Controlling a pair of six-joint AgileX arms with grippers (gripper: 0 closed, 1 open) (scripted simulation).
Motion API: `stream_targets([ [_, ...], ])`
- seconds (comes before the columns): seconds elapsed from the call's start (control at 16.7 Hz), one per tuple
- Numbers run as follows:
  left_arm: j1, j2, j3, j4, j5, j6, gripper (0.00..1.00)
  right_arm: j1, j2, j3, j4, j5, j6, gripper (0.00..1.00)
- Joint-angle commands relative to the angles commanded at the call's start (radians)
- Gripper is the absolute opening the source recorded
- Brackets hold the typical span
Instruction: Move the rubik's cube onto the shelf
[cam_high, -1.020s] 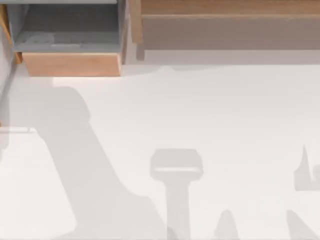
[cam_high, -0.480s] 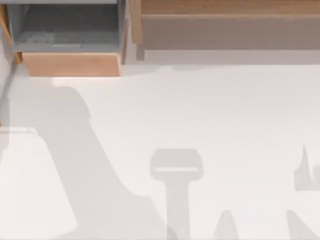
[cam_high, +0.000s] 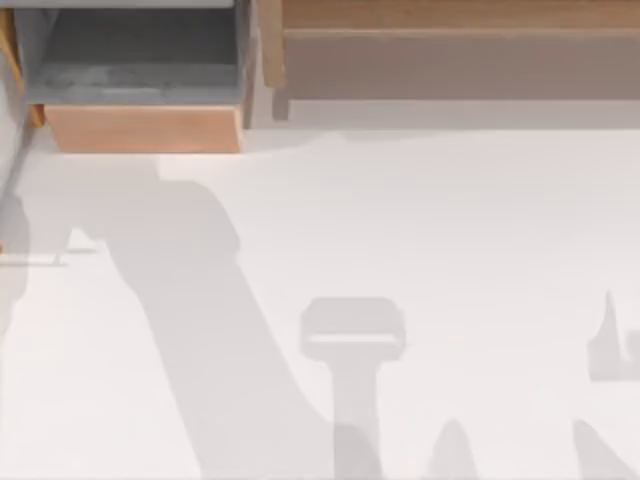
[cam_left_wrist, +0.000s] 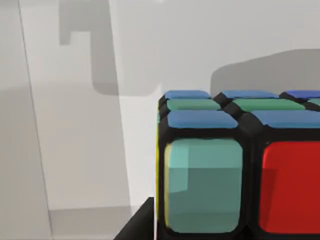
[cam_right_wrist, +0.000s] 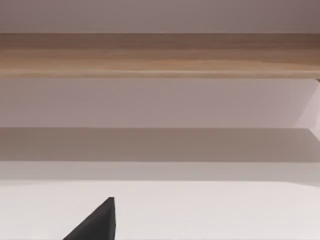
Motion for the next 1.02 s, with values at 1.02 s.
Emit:
stream_targets([
  [1.02,0.022,0.132,0.216,-0.152,0.059,0.019,0.0,0.0,0.0,0.0,0.0,0.0,0.0,1.0],
])
